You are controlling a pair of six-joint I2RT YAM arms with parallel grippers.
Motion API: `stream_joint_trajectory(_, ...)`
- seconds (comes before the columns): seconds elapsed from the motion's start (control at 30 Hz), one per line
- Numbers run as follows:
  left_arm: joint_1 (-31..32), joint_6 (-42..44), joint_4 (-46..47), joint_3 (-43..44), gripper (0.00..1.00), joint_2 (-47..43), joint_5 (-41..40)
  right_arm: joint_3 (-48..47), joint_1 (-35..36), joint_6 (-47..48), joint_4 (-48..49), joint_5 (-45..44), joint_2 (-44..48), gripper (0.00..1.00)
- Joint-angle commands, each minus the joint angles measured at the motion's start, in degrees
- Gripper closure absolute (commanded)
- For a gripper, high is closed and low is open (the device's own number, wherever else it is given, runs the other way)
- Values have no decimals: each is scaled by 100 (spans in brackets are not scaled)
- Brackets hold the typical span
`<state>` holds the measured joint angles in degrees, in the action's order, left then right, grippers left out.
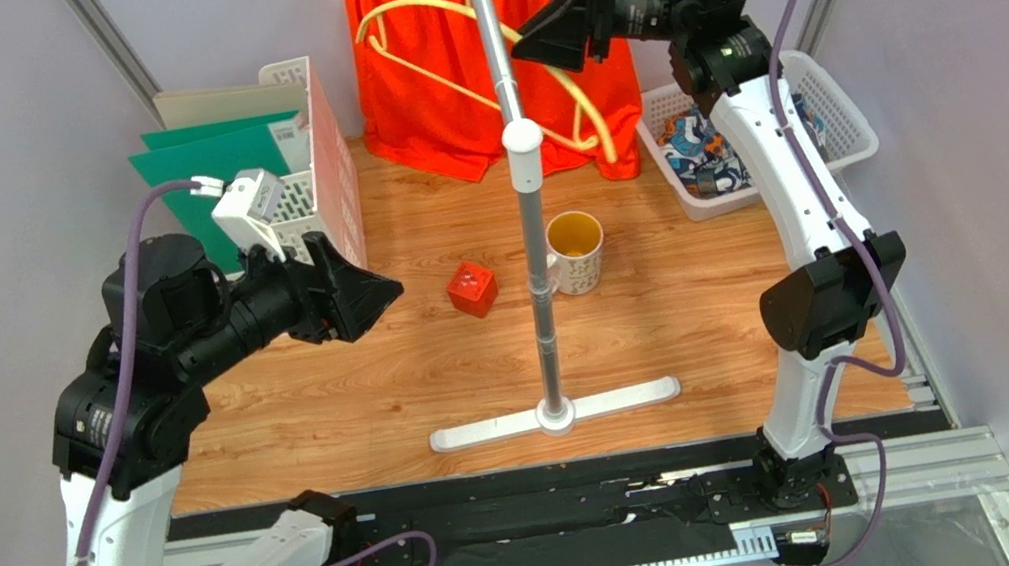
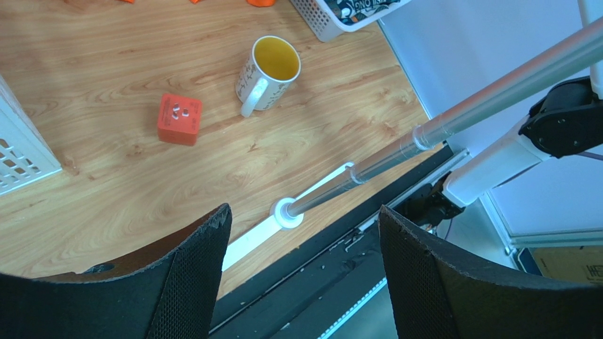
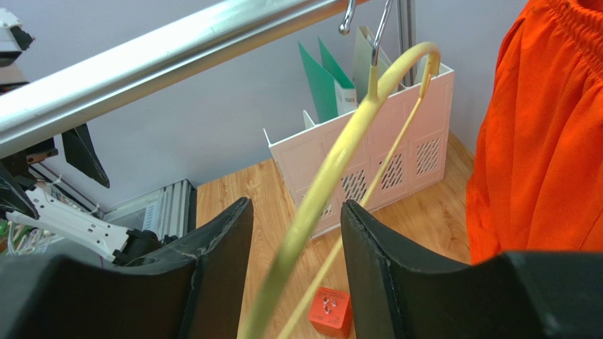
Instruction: Remove the shorts from the hanger
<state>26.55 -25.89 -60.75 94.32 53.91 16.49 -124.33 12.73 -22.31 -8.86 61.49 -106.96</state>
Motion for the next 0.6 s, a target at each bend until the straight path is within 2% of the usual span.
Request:
stream_joint_trajectory(0.0,9,31,-42,297,20,67,65,-231,247,691,-572,-304,17,49)
stream_joint_trajectory(0.23,17,163,-226,394,20,85,-14,-276,379,1035,-1038,-541,-27,57)
stream_joint_trajectory(0.57,9,233,-226,385,20,120,56,-22,379,1377,-1302,-516,227,100)
